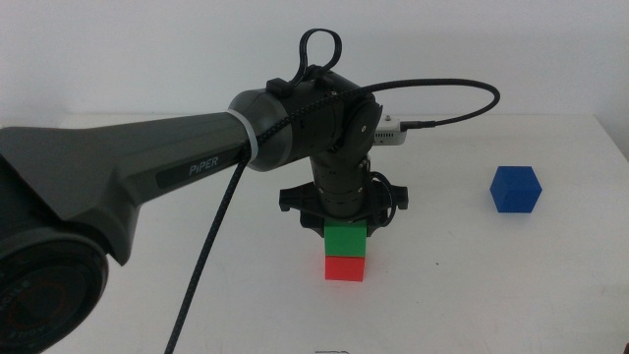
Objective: Stack red cubes first, then green, then blue cubes in a specific spot.
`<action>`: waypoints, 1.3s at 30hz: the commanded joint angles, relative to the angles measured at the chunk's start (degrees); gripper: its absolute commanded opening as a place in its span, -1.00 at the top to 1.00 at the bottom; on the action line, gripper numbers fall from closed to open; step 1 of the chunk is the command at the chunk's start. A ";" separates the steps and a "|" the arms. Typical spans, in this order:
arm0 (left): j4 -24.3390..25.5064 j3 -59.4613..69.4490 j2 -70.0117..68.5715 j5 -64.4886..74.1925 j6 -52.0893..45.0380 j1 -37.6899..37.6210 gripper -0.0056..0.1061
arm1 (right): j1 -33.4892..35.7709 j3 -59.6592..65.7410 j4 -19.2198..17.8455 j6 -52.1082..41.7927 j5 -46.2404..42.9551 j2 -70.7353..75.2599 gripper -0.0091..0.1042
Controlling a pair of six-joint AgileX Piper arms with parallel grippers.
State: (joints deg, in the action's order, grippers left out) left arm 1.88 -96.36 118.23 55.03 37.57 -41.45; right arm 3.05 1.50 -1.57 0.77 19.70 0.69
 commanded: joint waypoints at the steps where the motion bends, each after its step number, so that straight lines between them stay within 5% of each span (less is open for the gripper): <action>1: -1.88 -1.45 -2.62 0.23 0.30 -0.32 0.92 | -0.43 -0.55 -0.47 -0.77 -4.38 0.87 -0.72; 11: -2.20 -1.45 -2.62 0.10 -2.21 -0.18 0.49 | -0.43 -0.55 -0.47 -0.77 -4.38 0.87 -0.72; 23: -2.24 -1.45 -2.82 -0.09 -3.59 -0.18 -0.78 | -0.43 -0.55 -0.47 -0.77 -4.38 0.87 -0.72; 39: -1.56 -1.45 -9.03 2.55 -4.93 -0.18 -0.78 | -0.43 -0.55 -0.47 -0.77 -4.38 0.87 -0.72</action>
State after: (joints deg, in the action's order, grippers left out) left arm 0.00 -96.27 113.86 57.63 32.77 -41.40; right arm 3.05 1.50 -1.57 0.77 19.70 0.69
